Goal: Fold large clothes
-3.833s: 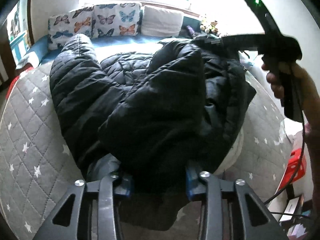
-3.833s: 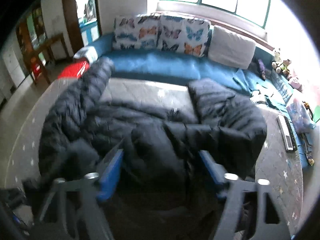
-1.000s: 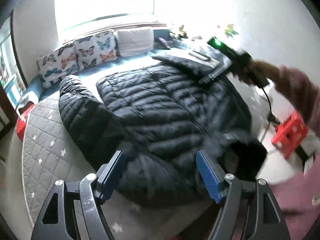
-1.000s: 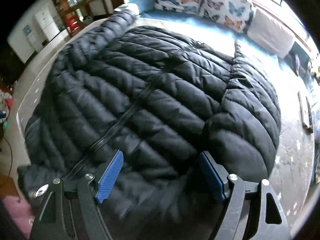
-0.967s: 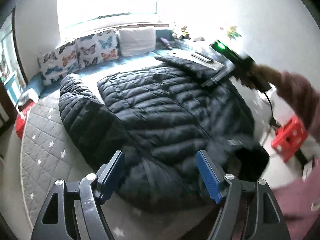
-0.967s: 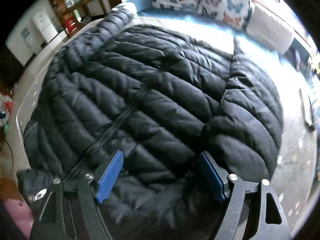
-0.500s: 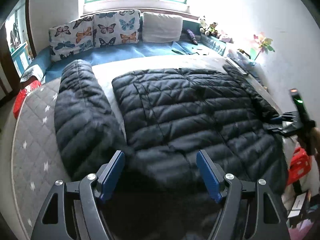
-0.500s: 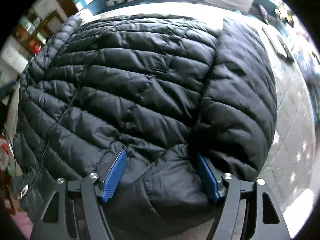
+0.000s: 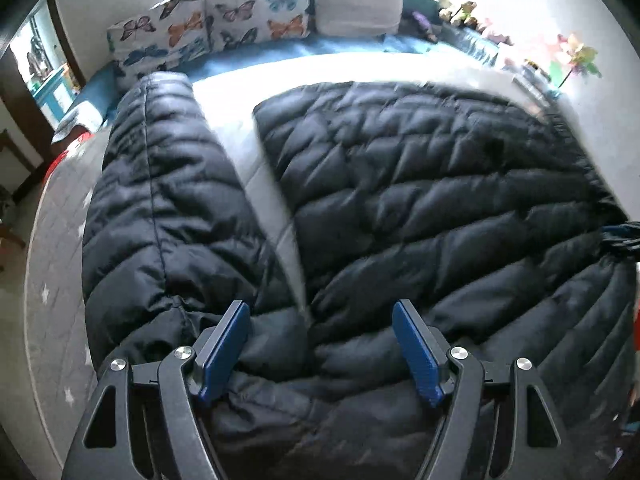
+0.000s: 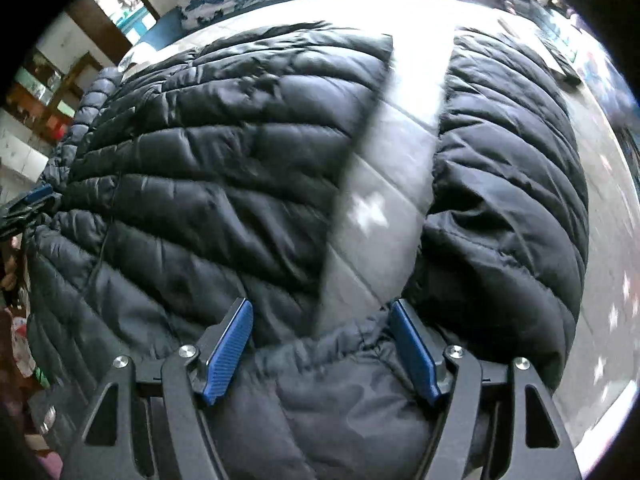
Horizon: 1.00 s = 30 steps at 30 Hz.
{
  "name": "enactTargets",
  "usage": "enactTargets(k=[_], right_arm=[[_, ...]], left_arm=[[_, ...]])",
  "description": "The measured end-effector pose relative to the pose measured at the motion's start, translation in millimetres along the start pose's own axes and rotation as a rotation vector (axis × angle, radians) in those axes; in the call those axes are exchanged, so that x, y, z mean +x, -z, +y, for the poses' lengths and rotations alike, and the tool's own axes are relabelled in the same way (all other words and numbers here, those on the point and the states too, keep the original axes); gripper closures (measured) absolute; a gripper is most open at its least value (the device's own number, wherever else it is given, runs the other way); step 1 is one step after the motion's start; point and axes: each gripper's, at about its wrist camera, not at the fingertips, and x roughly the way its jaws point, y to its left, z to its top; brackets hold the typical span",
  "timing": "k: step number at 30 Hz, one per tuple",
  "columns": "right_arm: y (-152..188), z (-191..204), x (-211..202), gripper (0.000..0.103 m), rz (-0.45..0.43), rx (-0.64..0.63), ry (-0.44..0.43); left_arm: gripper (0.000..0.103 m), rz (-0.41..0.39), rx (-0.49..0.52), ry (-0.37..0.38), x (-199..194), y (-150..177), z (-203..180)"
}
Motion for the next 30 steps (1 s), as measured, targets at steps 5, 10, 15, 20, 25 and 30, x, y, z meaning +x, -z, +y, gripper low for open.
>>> enactTargets(k=[5,10,15,20,25,30], right_arm=[[10.2,-1.7,-11.7,0.025,0.016,0.004,-0.003],[-17.4,4.6,-23.7,0.025,-0.045,-0.005,-0.096],[-40.3,7.2,-11.5,0.025,-0.032,-0.012,-0.109],[-52.7,6.2,9.2,0.025,-0.026,0.008,-0.136],[-60.8,18.6,12.4,0.04,-0.044,-0.036,-0.111],[-73.8,32.5,-1.1,0.081,-0.099,-0.049,-0.058]], left_arm=[[0.024,0.041,-0.146,0.104,10.9,12.9,31.5],[0.024,-0.034,-0.199,0.23,-10.7,-17.5,31.4],[0.024,0.062,-0.194,0.152,20.7,-46.6,17.5],[0.025,0.113,-0.194,0.146,53.6,-49.1,19.1],[0.057,0.076,-0.155,0.178,61.7,-53.2,6.2],[0.084,-0.033,-0.196,0.168,36.2,-52.5,10.3]])
